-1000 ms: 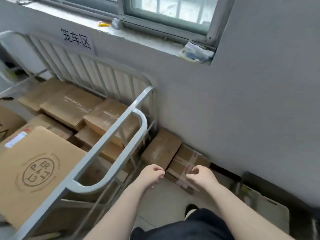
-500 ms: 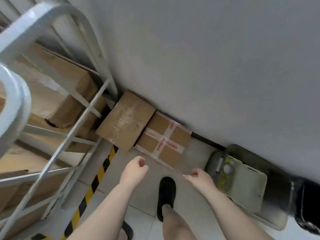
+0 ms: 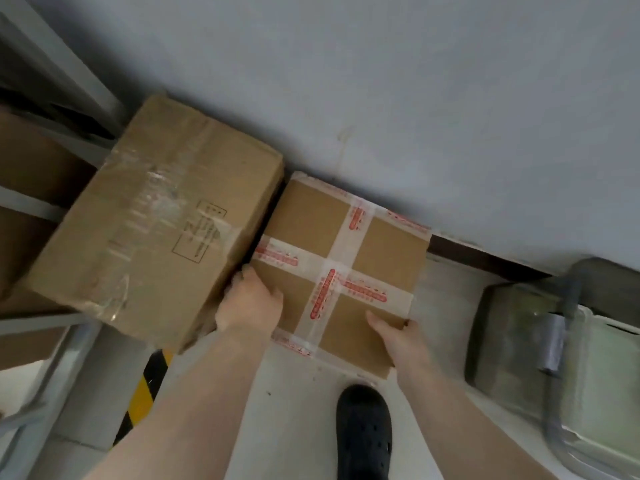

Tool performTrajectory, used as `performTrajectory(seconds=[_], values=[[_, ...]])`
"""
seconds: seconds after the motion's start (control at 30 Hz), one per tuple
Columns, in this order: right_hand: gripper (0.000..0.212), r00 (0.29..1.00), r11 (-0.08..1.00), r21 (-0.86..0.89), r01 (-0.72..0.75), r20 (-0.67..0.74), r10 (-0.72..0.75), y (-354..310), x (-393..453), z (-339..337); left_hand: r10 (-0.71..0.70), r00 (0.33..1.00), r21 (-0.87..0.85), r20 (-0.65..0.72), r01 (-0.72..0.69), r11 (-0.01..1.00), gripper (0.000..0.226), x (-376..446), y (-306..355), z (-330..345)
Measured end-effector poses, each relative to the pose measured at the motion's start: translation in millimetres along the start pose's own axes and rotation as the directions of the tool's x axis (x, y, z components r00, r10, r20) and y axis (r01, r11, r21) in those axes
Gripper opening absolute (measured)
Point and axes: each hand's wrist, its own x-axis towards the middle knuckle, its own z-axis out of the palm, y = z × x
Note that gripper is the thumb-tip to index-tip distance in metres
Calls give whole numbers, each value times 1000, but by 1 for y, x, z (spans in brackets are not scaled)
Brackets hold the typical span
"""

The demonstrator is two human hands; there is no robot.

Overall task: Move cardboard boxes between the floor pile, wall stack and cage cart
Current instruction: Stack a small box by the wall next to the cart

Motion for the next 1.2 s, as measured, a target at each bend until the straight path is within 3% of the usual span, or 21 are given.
performTrajectory(seconds=[0.13,0.27,0.53,0.63,0.8,0.93,1.03,1.2], values=[[68,996,996,56,67,-69,-63,9,20,5,-55,997,-125,-45,49,991,76,12,4,12],[66,994,996,26,90,-71,-88,14,-21,-14,-48,988,-110,-145,32,993,77,-35,1,-7],[46,955,963,-83,258,-130,-267,-32,-230,-131,-97,994,-431,-54,65,900,33,-231,-7,-135],[49,917,913,-170,370,-91,-388,-63,-336,-181,-119,986,-498,-113,48,866,30,-323,-12,-207],[36,759,752,-189,632,-44,-649,-120,-486,-237,-87,933,-612,-349,-157,775,35,-440,-22,-310],[42,541,539,-218,813,-58,-839,-176,-574,-242,-143,854,-710,-500,-310,632,32,-483,-31,-380],[43,407,406,-208,890,-41,-913,-211,-623,-235,-203,778,-709,-595,-389,588,33,-502,-40,-436],[84,248,246,-137,959,-6,-969,-249,-691,-204,-283,616,-657,-735,-544,522,33,-533,-76,-511]])
